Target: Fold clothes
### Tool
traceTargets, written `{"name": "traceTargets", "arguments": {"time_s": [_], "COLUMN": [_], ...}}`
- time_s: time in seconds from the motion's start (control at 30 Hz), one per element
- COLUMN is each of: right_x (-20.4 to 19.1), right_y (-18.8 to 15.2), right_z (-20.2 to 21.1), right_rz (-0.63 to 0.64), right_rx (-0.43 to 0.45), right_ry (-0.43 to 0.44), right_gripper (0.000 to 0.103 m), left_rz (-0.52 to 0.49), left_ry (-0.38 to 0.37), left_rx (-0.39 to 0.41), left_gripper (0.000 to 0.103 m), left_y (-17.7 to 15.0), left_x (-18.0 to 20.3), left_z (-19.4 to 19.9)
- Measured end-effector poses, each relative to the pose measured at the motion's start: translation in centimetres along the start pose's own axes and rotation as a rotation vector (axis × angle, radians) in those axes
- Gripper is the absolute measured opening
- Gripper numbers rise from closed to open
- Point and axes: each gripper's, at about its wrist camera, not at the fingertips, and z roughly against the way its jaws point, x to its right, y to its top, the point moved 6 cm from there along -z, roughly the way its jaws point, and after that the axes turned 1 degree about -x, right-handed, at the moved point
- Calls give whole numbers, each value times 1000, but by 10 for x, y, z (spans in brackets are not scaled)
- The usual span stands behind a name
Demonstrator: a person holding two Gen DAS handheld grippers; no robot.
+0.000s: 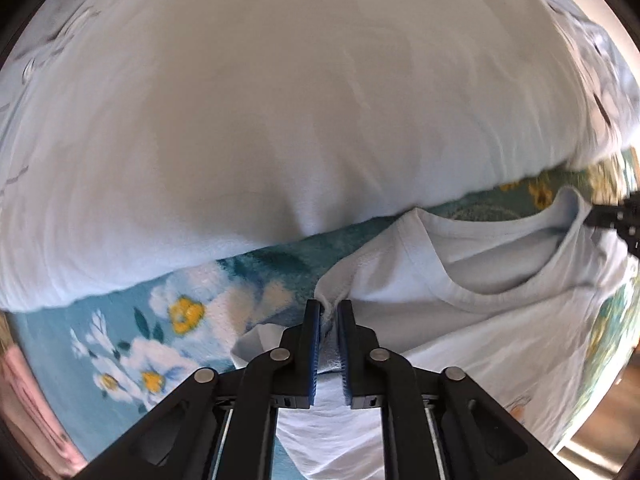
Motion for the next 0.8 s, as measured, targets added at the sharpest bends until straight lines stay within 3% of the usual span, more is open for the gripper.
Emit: {"name": "traceTargets", "arguments": {"time_s": [0.1,0.13,0.27,0.4,0.63,0.8], "right_x": [5,6,21,60,155,255], "right_y": [-1,-2,-13,-45,-170,-297], "right_z": [3,6,24,49,55,27], "right_rz": [-37,-44,-81,-258,-752,-1303], "right_rx": [8,18,78,160,218,269], "right_ry": [27,38,38,117,198,294], "right_gripper": [2,5,30,33,37,38], "left_rz": [18,21,78,205,431,430], "left_ry": [-6,10,56,33,-119,-131], "left_rx": [-16,-20,7,39,-59,-156], "left_gripper": [15,23,43,52,55,55], "left_y": [-2,-3,-9,-29,-98,-135], "left_x": [2,2,-1,6,54,96], "left_z": [6,10,33,52,44,36]}}
